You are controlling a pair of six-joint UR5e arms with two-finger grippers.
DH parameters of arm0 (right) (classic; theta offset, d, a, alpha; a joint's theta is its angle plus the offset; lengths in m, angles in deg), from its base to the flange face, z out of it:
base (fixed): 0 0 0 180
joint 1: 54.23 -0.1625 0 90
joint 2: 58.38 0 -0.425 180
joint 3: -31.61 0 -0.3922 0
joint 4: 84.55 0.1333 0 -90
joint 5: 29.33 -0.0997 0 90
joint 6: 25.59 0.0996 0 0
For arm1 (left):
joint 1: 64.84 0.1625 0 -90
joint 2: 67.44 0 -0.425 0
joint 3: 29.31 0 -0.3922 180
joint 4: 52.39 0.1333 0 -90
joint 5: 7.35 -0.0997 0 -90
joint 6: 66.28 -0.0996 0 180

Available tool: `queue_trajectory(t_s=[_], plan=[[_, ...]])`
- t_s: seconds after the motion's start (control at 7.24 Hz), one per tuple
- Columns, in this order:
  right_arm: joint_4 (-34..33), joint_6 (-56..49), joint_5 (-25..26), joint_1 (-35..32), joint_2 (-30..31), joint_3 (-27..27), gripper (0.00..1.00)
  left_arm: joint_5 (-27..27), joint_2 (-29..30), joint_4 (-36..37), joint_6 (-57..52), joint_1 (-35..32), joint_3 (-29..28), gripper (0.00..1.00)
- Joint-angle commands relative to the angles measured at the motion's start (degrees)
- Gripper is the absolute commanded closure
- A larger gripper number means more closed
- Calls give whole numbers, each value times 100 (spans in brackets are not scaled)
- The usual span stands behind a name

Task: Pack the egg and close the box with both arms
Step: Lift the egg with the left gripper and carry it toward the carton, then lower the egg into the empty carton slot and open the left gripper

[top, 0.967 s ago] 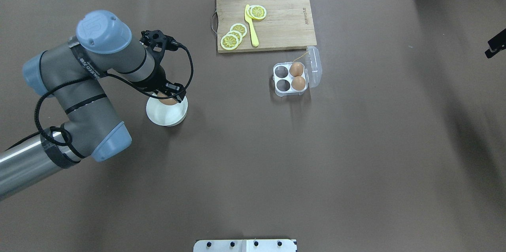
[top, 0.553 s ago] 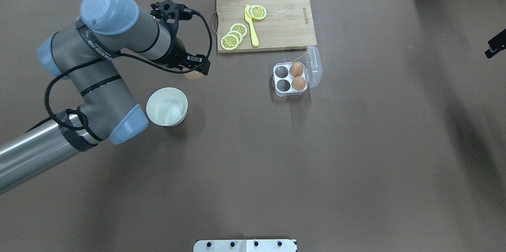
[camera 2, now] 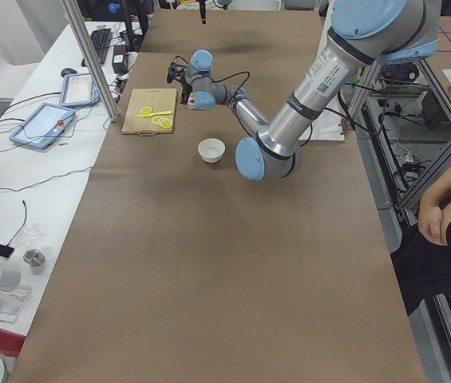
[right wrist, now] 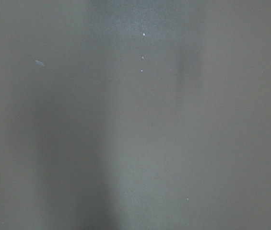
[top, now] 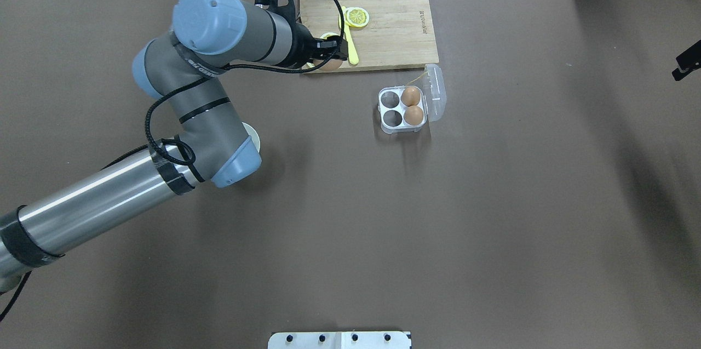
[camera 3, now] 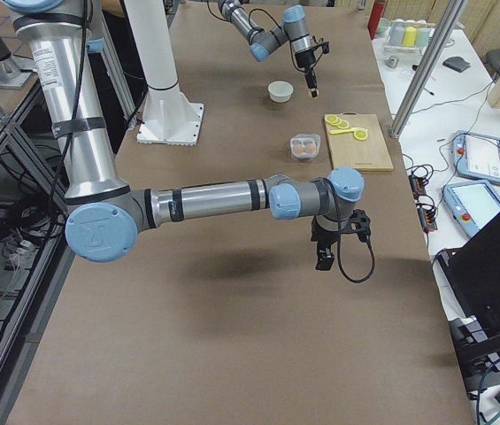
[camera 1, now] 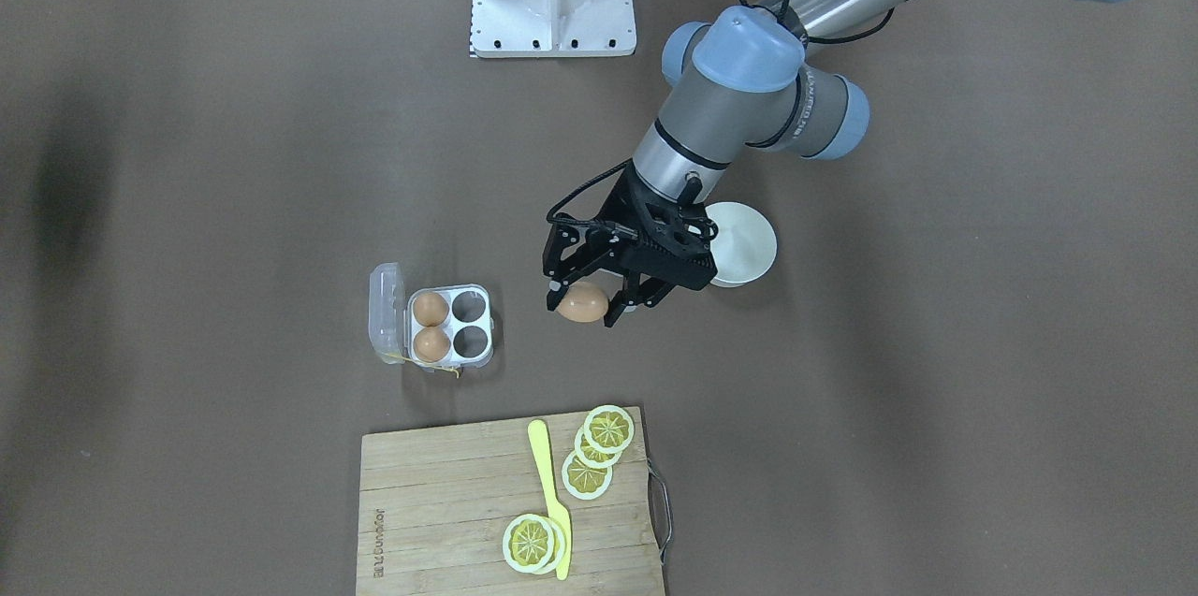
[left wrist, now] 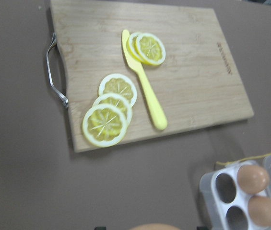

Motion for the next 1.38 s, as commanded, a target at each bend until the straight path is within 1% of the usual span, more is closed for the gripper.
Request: queue_trajectory(t_s=[0.0,0.14,0.28,0.55,0.83,0.97,1.24], plan=[[0,9,1,0,0,0,0,-1469,295,-222,639,674,-105,52],[0,9,1,0,0,0,0,-2156,313,-598,937,965,-305,52],[0,9,1,0,0,0,0,-2450,435,-680,1027,1081,-499,52],[0,9,1,0,9,0,0,-3144,699,-672,1650,1362,-859,52],[0,9,1,0,9,0,0,-3358,752,-672,1679,1416,-948,52],[0,9,1,0,9,0,0,-3367,848,-672,1679,1416,-1158,52],[0,9,-8,0,9,0,0,-3376,911,-672,1679,1460,-1230,51]])
